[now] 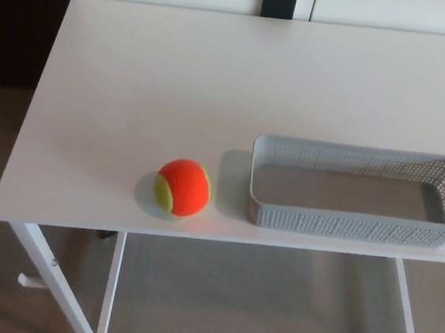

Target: The robot walk towards a table in front and uses its left hand to pickup a tennis ball on the left side and put it in a container on the right hand side

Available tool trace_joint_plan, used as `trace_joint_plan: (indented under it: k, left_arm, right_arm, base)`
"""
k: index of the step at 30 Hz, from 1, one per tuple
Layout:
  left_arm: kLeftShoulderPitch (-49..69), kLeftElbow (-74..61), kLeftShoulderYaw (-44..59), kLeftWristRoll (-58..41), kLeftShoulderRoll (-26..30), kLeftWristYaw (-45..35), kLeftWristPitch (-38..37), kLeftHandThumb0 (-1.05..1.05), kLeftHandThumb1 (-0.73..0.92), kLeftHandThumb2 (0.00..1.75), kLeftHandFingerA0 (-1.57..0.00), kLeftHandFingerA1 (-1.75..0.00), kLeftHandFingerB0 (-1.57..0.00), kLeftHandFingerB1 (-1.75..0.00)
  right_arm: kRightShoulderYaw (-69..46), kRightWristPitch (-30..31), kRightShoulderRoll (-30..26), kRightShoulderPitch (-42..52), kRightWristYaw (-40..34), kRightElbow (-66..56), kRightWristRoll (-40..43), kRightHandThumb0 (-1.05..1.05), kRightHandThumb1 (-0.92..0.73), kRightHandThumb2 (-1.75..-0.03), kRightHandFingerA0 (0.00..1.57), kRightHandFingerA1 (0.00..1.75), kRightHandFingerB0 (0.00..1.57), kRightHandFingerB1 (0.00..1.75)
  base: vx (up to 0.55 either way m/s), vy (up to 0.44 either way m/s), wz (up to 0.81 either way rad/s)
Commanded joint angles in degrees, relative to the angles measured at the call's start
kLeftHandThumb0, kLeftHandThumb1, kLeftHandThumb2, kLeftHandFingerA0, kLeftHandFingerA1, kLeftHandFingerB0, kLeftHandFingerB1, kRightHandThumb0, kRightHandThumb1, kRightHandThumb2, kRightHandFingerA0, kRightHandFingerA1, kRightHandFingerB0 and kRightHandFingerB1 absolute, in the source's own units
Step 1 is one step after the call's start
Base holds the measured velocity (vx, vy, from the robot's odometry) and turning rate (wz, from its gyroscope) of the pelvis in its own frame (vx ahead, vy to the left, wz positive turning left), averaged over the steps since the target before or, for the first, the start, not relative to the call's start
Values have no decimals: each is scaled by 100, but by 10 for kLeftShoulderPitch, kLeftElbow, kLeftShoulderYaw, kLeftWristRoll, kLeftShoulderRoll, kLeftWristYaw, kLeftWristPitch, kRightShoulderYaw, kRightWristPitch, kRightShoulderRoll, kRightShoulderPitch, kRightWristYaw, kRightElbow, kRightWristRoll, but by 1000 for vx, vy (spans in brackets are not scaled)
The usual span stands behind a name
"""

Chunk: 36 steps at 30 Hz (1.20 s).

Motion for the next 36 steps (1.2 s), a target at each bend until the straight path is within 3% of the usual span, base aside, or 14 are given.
trace_joint_plan:
  k: [1, 14, 17, 18, 20, 21, 22, 23, 24, 27, 29, 30, 33, 36]
  left_arm:
    - [5, -9, 1, -2, 5, 4, 3, -18, 63, 59, -37, -34, -30, -31]
    - [26, -34, 3, -5, 10, 5, 2, -19, 63, 59, -38, -35, -30, -32]
    - [49, -89, 14, -38, 7, -20, 37, -15, 65, 59, -34, -35, -25, -31]
    - [60, -112, 28, -62, 11, -32, 56, -10, 45, 90, -21, -53, -13, -47]
    - [80, -156, 57, -103, 21, -48, 95, -11, 44, 89, -22, -53, -13, -47]
    - [85, -168, 76, -119, 31, -56, 106, -12, 44, 89, -21, -52, -13, -47]
    - [87, -174, 83, -124, 34, -60, 111, -12, 44, 89, -21, -52, -13, -47]
    - [97, -187, 114, -145, 49, -60, 123, -11, 42, 87, -21, -52, -14, -47]
    - [101, -196, 125, -154, 52, -67, 130, -14, 61, 62, -29, -35, -19, -30]
    - [118, -237, 161, -174, 68, -70, 145, -14, 63, 62, -26, -35, -17, -29]
    - [124, -255, 179, -178, 76, -70, 144, -12, 64, 59, -23, -32, -21, -29]
    - [133, -305, 204, -190, 92, -55, 164, -17, 62, 63, -22, -34, -16, -29]
    - [137, -374, 241, -228, 103, -56, 189, -19, 60, 63, -21, -34, -17, -30]
    - [160, -532, 282, -337, 122, -46, 276, -15, 61, 62, -23, -33, -19, -29]
  right_arm:
    - [-4, -3, -5, 1, 0, 9, 1, -18, -65, -106, 13, 58, 0, 48]
    - [-1, 3, 0, 7, -4, 0, -2, -16, -64, -105, 12, 57, 1, 48]
    - [-11, -10, -6, -5, 0, 8, 6, -14, -67, -107, 15, 60, 3, 50]
    - [-10, -10, -6, -8, 0, 10, 5, -14, -66, -107, 18, 61, 3, 50]
    - [-7, -10, -7, -16, -2, 16, -2, -14, -65, -107, 18, 61, 3, 51]
    - [-4, -11, -9, -22, -5, 23, -7, -12, -80, -82, 21, 64, 6, 46]
    - [-4, -11, -9, -23, -6, 25, -9, -12, -80, -82, 21, 64, 6, 46]
    - [-5, -18, -8, -27, -11, 34, -8, -7, -74, -93, 22, 64, 4, 48]
    - [-7, -21, -8, -29, -11, 38, -7, -10, -80, -82, 22, 66, 7, 46]
    - [-14, -21, -4, -35, -9, 47, 3, -10, -81, -81, 20, 65, 5, 46]
    - [-16, -19, -3, -33, -8, 44, 5, -10, -81, -82, 18, 64, 5, 46]
    - [-17, -22, -3, -32, -7, 43, 7, -10, -67, -108, 16, 61, 3, 51]
    - [-18, -17, -3, -34, -5, 43, 7, -12, -67, -108, 16, 61, 3, 51]
    - [-18, -12, -2, -34, -3, 41, 8, -11, -67, -107, 16, 60, 3, 51]
  base:
    - [48, -51, 6]
    - [0, 0, 0]
    - [0, 0, 0]
    - [0, 0, 0]
    - [0, 0, 0]
    - [0, 0, 0]
    - [0, 0, 0]
    - [0, 0, 0]
    - [0, 0, 0]
    - [0, 0, 0]
    - [0, 0, 0]
    - [0, 0, 0]
    - [0, 0, 0]
    - [0, 0, 0]
